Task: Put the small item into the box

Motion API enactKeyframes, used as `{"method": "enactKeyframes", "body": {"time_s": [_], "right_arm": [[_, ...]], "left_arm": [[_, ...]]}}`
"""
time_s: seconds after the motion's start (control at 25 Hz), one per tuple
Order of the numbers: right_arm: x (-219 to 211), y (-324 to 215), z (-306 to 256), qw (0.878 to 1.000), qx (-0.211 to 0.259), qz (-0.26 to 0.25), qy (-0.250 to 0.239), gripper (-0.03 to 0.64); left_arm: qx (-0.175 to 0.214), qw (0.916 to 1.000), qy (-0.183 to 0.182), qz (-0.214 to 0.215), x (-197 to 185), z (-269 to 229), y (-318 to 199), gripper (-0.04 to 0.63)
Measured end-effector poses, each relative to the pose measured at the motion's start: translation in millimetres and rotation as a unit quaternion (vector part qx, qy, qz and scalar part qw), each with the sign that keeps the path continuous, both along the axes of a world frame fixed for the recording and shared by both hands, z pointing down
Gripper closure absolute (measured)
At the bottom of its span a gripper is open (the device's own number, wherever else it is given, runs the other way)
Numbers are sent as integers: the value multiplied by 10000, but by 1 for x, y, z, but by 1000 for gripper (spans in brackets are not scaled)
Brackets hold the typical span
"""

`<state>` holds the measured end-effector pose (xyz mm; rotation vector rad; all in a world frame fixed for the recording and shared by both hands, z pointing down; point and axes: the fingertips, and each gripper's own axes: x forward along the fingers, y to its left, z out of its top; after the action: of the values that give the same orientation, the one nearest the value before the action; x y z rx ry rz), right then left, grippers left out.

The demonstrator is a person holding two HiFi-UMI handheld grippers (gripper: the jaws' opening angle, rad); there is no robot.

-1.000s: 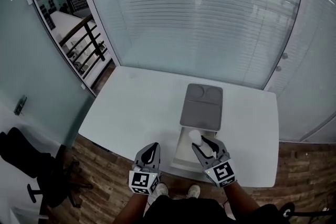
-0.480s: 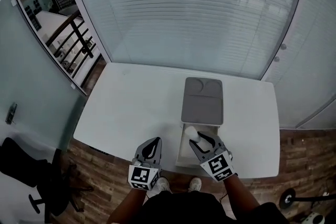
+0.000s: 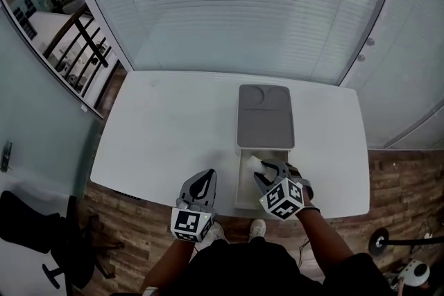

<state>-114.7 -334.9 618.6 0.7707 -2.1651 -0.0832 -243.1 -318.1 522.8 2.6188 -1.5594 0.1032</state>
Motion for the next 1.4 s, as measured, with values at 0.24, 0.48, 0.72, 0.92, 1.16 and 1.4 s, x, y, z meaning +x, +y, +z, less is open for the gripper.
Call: {"method": "enactKeyframes", "body": {"time_s": [0.24,0.48,0.72,0.92,1.16,1.4], "right_arm": [[1,1,33,9958,-465,-194,767,456],[3,-3,51,9891,-749,-364,1214,454],[2,-7,53,9876,-887,-405,1233,449],[1,-6,55,9859,-924,-416,1331,437],[1,-7,48,9886,-826,-308,1218,400],[1,-8,27,9950,-571,-67,812,396]], "left_arm": [[-34,10000,34,10,-5,3,-5,583],[-94,9999,48,-111,-14,8,-2,583],[20,10000,30,-76,-10,1,-4,583],[31,10000,-31,-66,-12,3,-4,583],[31,9999,-139,-46,-10,5,-4,583],[-55,9999,-155,0,-6,10,-2,583]]}}
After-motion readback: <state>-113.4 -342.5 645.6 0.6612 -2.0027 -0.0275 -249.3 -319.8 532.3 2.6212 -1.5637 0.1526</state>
